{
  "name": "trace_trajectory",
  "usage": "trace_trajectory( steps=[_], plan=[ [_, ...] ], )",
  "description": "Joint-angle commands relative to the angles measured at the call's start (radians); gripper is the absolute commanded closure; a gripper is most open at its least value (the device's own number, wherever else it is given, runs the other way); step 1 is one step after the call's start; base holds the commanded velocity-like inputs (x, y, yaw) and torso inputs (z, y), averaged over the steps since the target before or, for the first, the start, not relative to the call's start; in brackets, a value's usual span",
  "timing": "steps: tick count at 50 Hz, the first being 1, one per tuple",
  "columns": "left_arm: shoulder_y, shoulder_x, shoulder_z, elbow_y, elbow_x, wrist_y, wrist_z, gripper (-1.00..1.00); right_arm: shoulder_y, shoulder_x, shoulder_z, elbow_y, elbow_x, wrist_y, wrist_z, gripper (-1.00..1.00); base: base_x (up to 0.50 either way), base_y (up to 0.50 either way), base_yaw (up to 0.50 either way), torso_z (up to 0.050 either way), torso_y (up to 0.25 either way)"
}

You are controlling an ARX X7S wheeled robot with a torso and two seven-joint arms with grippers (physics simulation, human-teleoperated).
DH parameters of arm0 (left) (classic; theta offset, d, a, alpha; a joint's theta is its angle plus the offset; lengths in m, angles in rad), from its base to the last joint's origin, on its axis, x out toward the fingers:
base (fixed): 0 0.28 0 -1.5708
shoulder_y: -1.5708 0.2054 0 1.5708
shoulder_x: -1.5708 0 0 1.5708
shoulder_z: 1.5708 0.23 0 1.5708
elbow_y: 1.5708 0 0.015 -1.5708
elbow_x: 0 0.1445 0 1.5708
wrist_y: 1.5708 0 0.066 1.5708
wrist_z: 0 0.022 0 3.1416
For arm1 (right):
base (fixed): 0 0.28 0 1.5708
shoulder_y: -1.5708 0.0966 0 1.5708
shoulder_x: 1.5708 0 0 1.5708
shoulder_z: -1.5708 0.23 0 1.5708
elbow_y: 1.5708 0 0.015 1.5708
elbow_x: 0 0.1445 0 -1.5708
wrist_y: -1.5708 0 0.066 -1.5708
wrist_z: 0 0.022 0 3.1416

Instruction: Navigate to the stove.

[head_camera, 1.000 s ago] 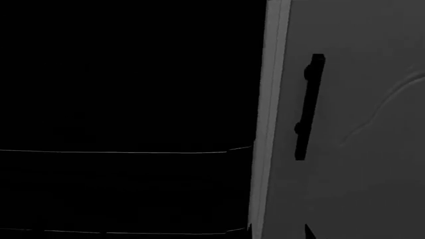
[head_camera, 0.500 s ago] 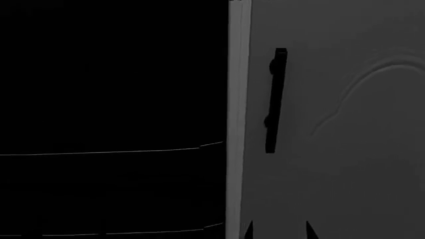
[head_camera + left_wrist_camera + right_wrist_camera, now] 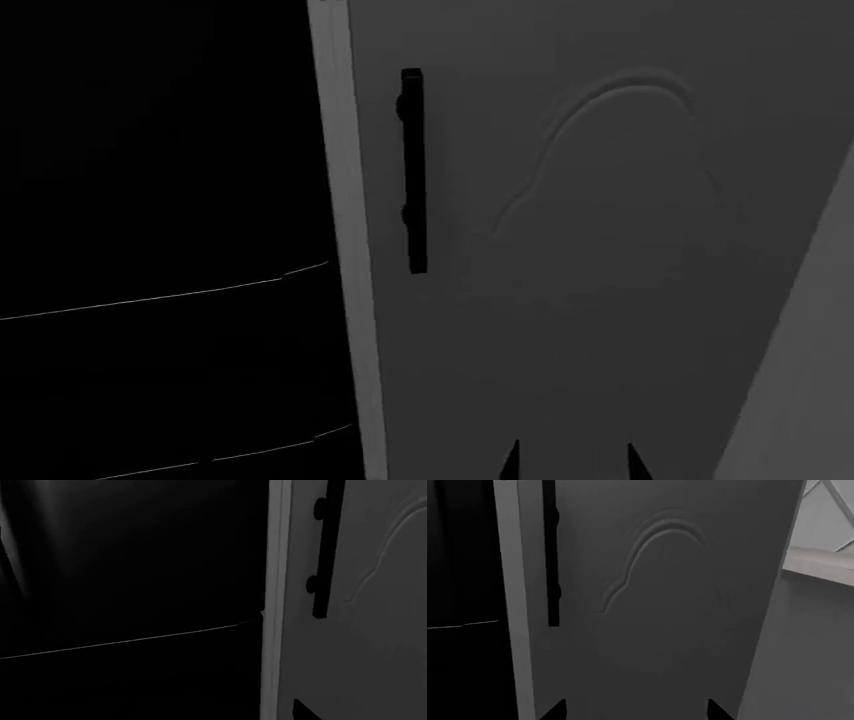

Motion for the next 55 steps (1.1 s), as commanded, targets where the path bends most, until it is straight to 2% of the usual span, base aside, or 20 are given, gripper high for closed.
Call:
trace_trajectory(
  steps=[1, 55],
  plan=[
    [-0.001, -0.006, 0.005, 0.000, -0.005, 0.002, -0.005, -1.00, -0.001, 0.004, 0.001, -0.009, 0.009, 0.010, 0.014, -1.00, -0.12, 0.03, -0.50, 0.000, 0.000],
    [0.007, -0.027, 0.032, 0.015, -0.022, 0.015, -0.030, -1.00, -0.010, 0.029, -0.015, -0.024, 0.052, 0.023, 0.035, -1.00, -0.17, 0.07, -0.50, 0.000, 0.000]
  ],
)
